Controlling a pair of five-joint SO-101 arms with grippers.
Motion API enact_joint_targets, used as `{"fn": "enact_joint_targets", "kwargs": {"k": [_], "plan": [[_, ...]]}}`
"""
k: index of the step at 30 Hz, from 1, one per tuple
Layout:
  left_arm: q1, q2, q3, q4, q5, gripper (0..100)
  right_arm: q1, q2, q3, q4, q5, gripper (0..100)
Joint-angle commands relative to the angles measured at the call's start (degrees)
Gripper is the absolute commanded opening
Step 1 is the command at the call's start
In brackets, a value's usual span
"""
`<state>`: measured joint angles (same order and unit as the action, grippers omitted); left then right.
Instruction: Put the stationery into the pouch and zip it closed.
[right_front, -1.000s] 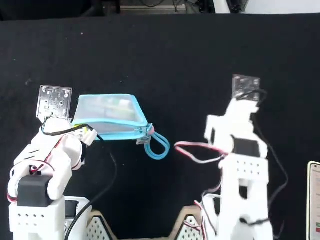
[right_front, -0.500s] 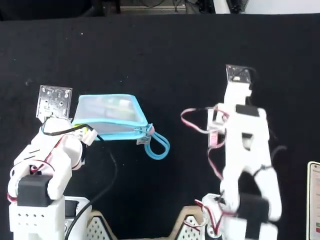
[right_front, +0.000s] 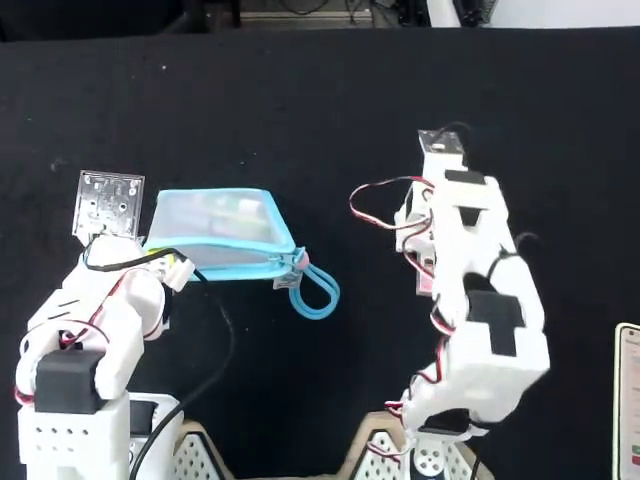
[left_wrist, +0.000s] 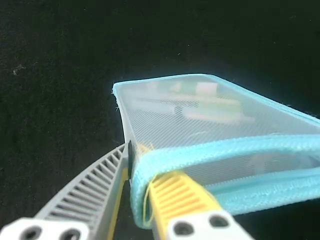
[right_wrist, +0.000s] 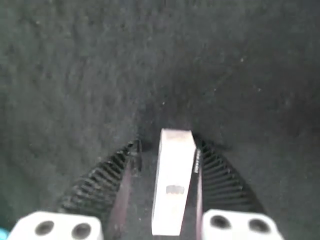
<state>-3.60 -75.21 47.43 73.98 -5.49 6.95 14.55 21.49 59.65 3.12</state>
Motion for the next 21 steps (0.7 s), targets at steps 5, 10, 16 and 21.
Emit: {"fn": "enact_joint_targets", "kwargs": {"k": [5, 10, 16, 21], "plan": [[-0.7, -0.4, -0.7, 0.3, -0.6, 3, -0.2, 3.4, -4.4, 1.1, 0.4, 14.7], [-0.7, -0.4, -0.7, 0.3, -0.6, 3, -0.2, 3.3, -7.0, 6.5, 3.6, 2.4], [-0.7, -0.4, -0.7, 0.3, -0.6, 3, -0.5, 3.3, -10.3, 11.3, 4.9, 1.1], [-0.7, -0.4, -0.7, 0.3, -0.6, 3, -1.1, 3.3, -13.8, 11.2, 6.1, 1.1]]}}
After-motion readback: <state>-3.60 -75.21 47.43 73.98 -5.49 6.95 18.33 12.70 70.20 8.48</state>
